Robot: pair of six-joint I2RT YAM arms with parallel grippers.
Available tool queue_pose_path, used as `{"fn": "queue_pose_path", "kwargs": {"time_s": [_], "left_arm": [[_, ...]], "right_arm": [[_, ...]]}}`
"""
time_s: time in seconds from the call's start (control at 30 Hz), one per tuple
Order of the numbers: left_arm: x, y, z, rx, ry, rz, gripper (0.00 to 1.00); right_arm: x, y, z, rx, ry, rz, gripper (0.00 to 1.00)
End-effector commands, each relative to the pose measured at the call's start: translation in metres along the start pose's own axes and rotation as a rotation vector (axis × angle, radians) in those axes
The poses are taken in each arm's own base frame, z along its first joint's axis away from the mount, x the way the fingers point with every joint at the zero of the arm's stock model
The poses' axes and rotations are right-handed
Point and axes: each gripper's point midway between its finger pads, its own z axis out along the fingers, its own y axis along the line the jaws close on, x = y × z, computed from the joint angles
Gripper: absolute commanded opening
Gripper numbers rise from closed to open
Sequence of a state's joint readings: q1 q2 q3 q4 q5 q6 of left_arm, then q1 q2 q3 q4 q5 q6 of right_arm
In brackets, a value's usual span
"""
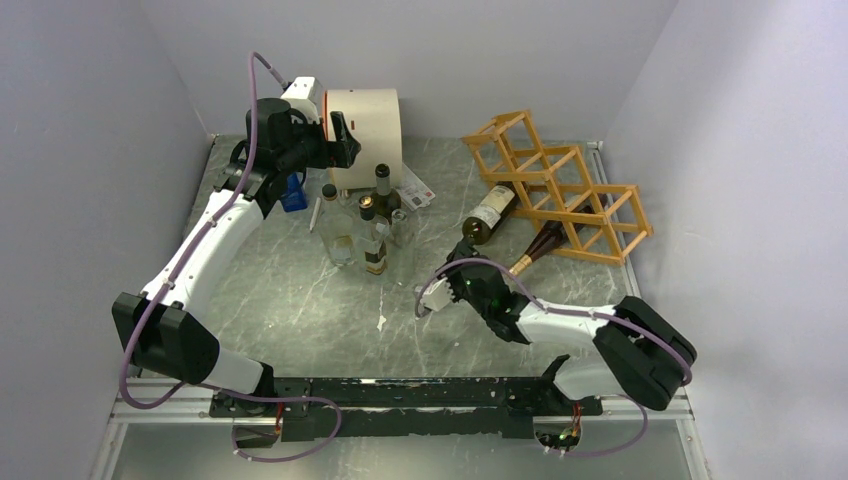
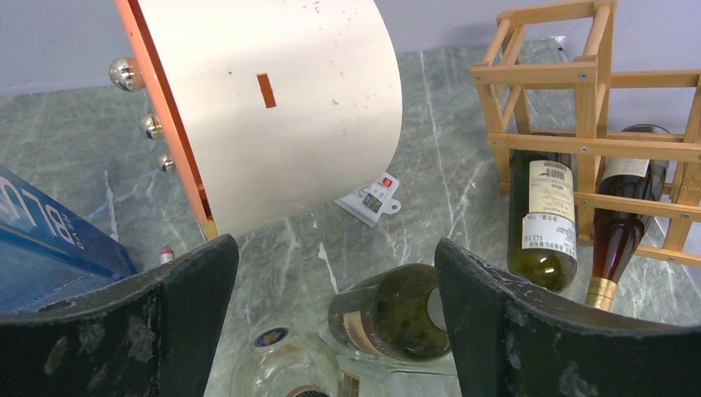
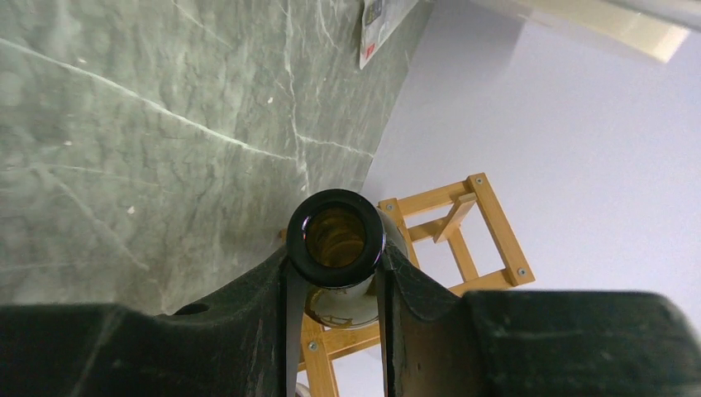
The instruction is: Take the wine bottle off the wine rack
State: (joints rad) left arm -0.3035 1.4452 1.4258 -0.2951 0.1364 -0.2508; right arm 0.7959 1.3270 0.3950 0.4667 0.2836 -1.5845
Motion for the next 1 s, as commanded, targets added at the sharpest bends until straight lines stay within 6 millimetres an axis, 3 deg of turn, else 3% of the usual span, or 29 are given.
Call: {"fn": "queue_pose_path", "kwargs": {"time_s": [0.0,0.27,0.63,0.97], "left_arm": [[-0.015,-0.005,-0.001,0.027,-0.044,0.0,0.92],[-0.015,-0.005,-0.001,0.032,-0.042,-0.002,0.92],[-0.011,-0.004,0.003,0.03,-0.03,-0.006,0.92],[-0.008,-0.003,0.006,0.03,-0.021,-0.007,0.92]], "right_arm": [[-0.01,-0.008,-0.017,0.027,-0.008,0.019,0.12],[-0.041,-0.012,-0.046,0.034,-0.087,0.082,0.03],[-0.076,-0.049,-0.08,0.012,-0.278,0.351,0.0],[-0.071,-0.098,-0.11,0.055,-0.382,0.725,0.0]]}}
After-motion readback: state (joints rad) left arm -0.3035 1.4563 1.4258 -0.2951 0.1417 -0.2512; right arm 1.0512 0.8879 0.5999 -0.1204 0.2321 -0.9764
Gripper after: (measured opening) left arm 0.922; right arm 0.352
